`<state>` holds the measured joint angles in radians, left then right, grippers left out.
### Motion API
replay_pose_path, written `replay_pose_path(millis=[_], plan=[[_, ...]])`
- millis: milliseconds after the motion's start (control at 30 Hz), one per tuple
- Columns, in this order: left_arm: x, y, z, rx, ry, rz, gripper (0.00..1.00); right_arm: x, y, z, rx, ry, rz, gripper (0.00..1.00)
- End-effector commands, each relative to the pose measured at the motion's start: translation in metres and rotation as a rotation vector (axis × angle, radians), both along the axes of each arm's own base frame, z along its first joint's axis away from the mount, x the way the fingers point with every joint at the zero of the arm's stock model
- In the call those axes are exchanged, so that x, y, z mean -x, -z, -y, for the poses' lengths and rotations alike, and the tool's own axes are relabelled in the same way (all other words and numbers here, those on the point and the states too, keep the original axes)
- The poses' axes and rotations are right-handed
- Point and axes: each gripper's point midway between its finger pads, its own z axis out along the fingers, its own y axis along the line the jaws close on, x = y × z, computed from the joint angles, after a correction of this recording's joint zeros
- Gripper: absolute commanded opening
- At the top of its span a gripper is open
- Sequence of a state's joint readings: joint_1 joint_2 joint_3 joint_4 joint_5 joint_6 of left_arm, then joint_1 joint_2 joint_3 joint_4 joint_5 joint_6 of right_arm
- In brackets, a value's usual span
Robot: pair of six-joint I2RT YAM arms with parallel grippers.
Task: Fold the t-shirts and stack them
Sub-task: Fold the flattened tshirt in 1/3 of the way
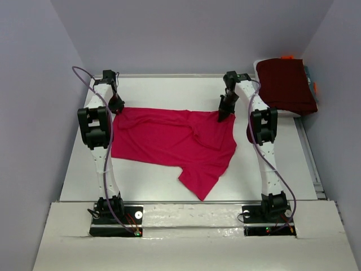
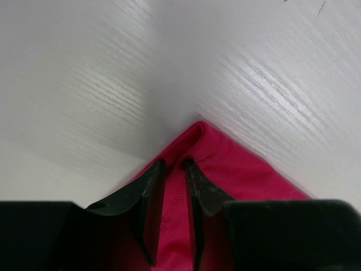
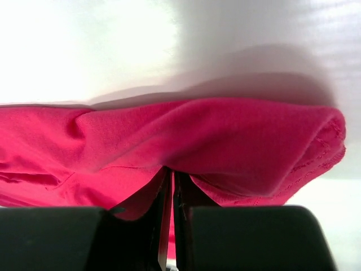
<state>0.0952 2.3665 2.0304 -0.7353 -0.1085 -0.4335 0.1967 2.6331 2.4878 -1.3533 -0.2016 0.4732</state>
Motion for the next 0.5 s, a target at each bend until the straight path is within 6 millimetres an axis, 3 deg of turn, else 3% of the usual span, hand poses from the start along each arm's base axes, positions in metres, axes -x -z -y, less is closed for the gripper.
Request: replay_pose_path(millis=[0,133,267,333,467], plan=[[0.001,-0.019,-0.009,-0.017,-0.043,0.032,0.33,-0.057,0.037,0.019,0.083,-0.003,0.197,0.13],[-0.001,-0.032,-0.009,-0.015,-0.064,0.070,0.34,-0.082,0.018,0.028,0.101,-0.001,0.305,0.14],[-0.004,-0.044,-0.010,-0.041,-0.074,0.090,0.34,-0.100,0.002,0.053,0.136,0.039,0.371,0.16],[-0.005,-0.046,-0.012,-0.054,-0.077,0.087,0.34,-0.103,-0.001,0.067,0.133,0.070,0.373,0.16],[-0.007,-0.052,-0.013,-0.054,-0.088,0.104,0.34,-0.104,-0.003,0.078,0.118,0.092,0.374,0.17]])
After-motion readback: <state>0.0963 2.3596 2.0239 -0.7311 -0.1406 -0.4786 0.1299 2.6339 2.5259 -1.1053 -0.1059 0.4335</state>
